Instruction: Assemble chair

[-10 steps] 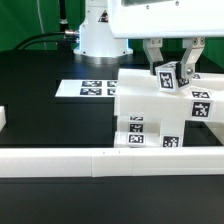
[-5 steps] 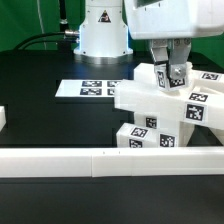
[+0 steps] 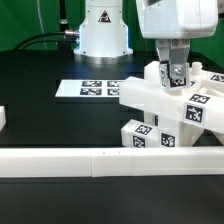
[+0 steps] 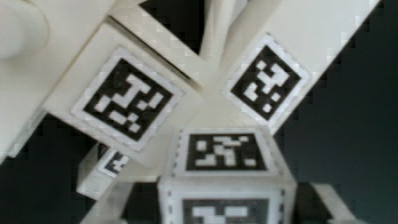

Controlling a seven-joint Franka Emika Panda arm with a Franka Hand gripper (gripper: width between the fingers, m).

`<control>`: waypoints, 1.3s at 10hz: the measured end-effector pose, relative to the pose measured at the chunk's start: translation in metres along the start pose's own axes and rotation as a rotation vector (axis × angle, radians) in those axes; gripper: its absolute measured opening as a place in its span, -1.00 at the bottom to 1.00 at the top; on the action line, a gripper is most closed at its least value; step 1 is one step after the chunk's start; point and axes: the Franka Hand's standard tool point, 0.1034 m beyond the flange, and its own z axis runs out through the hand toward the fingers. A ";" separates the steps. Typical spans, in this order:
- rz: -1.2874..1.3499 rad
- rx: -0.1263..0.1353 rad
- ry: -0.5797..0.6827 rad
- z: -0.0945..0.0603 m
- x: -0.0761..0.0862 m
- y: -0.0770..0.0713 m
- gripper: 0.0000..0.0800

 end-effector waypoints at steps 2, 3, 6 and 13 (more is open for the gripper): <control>-0.006 0.006 0.001 0.000 -0.004 0.000 -0.29; -0.011 0.011 0.002 0.000 -0.007 0.004 -0.29; -0.025 0.018 0.005 0.000 -0.018 0.019 -0.29; -0.031 0.042 0.014 -0.001 -0.017 0.020 -0.29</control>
Offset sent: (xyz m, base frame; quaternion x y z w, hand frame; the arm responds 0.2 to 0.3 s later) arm -0.0237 0.0099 -0.0012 0.0027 0.0020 0.0036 1.0000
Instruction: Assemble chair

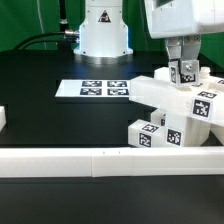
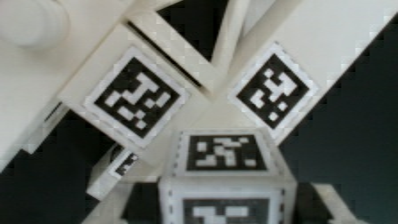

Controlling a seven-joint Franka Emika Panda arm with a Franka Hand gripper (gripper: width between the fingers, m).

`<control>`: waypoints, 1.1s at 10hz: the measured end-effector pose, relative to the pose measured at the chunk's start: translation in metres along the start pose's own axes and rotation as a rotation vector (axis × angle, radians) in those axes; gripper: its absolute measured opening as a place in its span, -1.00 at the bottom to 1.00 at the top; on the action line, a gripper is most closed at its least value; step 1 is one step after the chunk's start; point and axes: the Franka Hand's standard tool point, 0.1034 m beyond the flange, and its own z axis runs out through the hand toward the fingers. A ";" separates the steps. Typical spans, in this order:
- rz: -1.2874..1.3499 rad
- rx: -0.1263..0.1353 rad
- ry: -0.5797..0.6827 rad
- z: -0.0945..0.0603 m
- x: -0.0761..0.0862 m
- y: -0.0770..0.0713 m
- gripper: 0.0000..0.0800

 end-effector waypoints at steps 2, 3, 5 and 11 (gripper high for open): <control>-0.008 0.015 0.008 -0.001 0.000 0.005 -0.29; -0.010 0.015 0.008 -0.001 -0.001 0.005 -0.29; -0.011 0.015 0.008 -0.001 -0.001 0.005 -0.29; -0.037 0.019 0.004 -0.003 -0.004 0.000 0.60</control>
Offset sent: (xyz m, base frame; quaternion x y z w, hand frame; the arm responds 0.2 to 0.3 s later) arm 0.0018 0.0000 -0.0007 0.0007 0.0084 -0.0133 0.9999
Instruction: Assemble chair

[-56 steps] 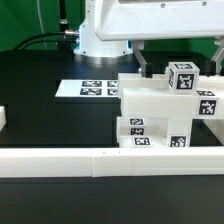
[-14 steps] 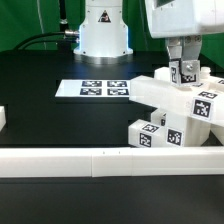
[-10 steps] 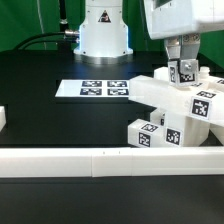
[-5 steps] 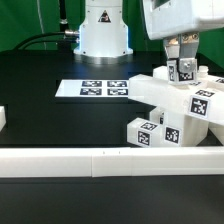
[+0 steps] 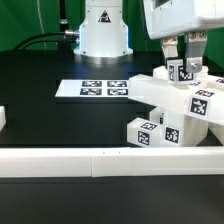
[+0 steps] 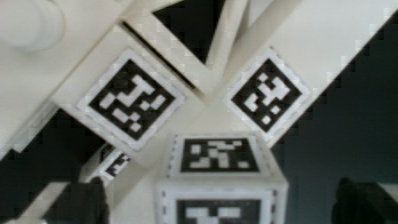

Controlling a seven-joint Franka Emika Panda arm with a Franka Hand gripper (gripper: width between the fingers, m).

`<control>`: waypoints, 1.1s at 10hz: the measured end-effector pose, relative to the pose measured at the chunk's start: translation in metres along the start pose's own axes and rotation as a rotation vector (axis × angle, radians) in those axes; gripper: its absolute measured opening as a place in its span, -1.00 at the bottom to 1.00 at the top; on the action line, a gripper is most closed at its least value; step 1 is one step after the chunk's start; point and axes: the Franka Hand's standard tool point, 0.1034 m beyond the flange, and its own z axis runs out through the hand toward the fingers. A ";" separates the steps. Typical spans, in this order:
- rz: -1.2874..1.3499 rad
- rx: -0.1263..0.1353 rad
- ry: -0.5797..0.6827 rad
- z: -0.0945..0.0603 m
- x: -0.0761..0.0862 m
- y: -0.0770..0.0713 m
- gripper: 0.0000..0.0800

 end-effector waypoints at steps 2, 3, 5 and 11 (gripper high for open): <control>-0.020 -0.002 0.001 0.001 0.000 0.001 0.62; -0.053 -0.002 0.002 0.001 0.000 0.001 0.62; -0.323 -0.003 0.004 0.000 0.003 0.000 0.62; -0.809 0.022 0.010 -0.011 -0.001 -0.011 0.62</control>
Offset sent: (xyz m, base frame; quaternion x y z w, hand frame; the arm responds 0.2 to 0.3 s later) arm 0.0000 0.0000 0.0000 0.0000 0.0000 -0.1938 0.9810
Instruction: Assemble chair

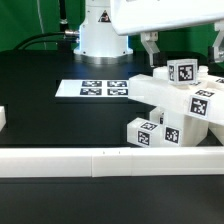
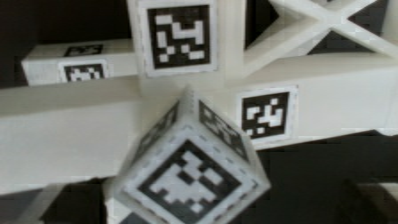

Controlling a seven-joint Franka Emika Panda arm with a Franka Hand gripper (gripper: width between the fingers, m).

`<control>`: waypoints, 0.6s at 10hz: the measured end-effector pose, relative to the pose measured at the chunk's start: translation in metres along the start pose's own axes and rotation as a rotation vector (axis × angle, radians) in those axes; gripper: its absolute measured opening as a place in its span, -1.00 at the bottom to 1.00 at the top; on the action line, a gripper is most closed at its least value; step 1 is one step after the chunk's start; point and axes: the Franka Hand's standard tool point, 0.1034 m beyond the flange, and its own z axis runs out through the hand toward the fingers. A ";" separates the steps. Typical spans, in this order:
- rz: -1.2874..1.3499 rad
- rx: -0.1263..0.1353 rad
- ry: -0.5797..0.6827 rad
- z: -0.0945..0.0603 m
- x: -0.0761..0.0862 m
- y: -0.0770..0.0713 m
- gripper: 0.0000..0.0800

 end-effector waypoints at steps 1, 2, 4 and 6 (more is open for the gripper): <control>-0.084 0.002 0.003 -0.003 0.000 -0.001 0.62; -0.162 -0.002 0.004 -0.002 0.001 0.000 0.62; -0.201 -0.003 0.002 -0.002 0.001 0.001 0.62; -0.272 0.002 0.008 -0.004 0.001 -0.001 0.62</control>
Offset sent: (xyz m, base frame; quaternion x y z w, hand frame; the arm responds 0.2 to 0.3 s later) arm 0.0000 0.0000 0.0000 0.0000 0.0000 -0.0650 0.9979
